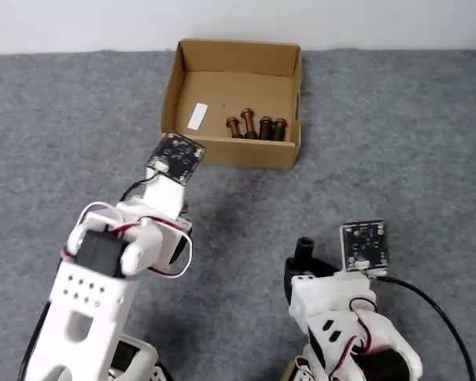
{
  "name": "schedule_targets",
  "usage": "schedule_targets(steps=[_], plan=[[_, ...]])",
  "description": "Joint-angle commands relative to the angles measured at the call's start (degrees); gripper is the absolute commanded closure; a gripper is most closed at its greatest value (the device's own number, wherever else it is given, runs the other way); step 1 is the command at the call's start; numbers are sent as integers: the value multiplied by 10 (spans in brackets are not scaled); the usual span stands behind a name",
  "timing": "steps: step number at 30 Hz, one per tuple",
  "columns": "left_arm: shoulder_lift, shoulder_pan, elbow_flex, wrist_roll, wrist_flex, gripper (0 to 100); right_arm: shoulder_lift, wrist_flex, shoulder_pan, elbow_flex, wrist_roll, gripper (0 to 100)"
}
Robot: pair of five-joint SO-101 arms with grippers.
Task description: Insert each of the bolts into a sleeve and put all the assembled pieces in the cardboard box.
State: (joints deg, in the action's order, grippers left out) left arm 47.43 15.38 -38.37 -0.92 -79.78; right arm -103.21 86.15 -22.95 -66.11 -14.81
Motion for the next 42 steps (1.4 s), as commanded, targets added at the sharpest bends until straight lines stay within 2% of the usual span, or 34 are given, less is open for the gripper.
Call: schedule_targets(steps=[1,6,13,20,28,34,42], plan=[[66,3,25,-83,37,994,-3,-15,-46,4,20,991],[164,21,-6,-198,83,994,-3,-15,-91,5,25,991],[330,87,-134,-343,184,994,-2,-15,-133,5,40,991],[473,109,-269,-347,305,994,-2,-27,-140,4,78,990],[530,159,-310,-347,307,994,-2,-58,-213,-12,79,990],[530,214,-309,-347,307,994,-3,-80,-223,-18,123,990],[530,239,-312,-347,305,994,-3,-83,-223,-18,124,990]])
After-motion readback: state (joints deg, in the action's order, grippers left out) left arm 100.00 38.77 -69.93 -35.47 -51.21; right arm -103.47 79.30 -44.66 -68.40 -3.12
